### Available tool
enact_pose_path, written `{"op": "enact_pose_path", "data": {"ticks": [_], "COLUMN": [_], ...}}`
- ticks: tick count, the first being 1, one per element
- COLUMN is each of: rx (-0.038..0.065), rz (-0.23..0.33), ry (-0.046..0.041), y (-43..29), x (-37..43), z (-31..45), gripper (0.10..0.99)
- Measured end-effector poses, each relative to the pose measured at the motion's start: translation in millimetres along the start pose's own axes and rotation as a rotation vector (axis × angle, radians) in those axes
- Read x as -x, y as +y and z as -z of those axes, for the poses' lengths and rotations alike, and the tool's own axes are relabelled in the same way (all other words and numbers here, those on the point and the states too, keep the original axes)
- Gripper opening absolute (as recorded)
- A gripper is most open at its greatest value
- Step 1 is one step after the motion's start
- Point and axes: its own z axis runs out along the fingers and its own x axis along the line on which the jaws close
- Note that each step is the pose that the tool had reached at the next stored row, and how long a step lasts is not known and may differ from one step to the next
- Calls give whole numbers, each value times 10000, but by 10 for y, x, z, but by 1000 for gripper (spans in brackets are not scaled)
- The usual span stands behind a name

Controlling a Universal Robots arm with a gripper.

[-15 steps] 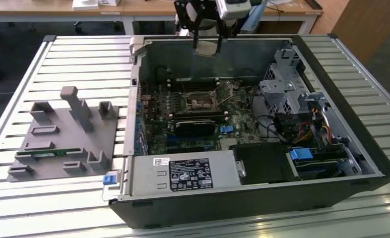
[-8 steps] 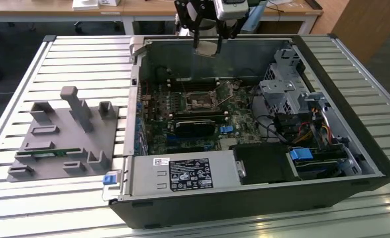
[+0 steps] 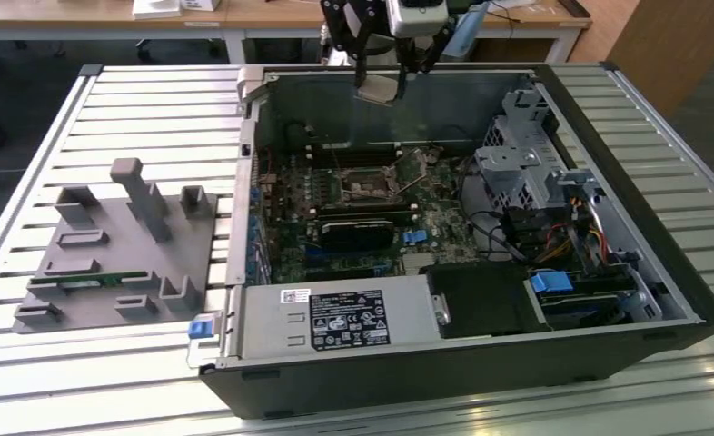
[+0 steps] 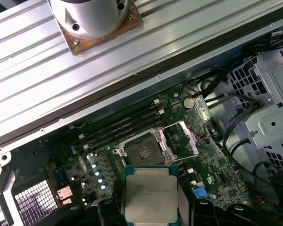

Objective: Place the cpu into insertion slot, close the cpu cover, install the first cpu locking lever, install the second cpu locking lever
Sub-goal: 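Place the cpu into insertion slot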

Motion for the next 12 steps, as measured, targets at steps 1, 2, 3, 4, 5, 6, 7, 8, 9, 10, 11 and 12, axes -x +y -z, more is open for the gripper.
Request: {"op": "enact_pose_path", "data": {"ticks": [1,2,3,4,5,6,7,8,9,10,11,12], "rx": [2,5,7,9,10,12,14,15,17,18,19,21], "rz": [-101,-206,-309,-410,-516,-616,-713,-806,-900,-994,-1085,-1185], "ry": [-9,-18,-27,-36,-45,-53,-62,-70,-79,-87,-95,-103], "y": [0,0,0,0,0,0,0,0,0,0,0,0], "x": [0,0,0,0,0,0,0,0,0,0,0,0], "z": [0,-1,-1,-2,-2,-2,-2,-2,-3,-3,-3,-4], "gripper": [533,533,533,533,533,533,533,533,533,533,533,533]}}
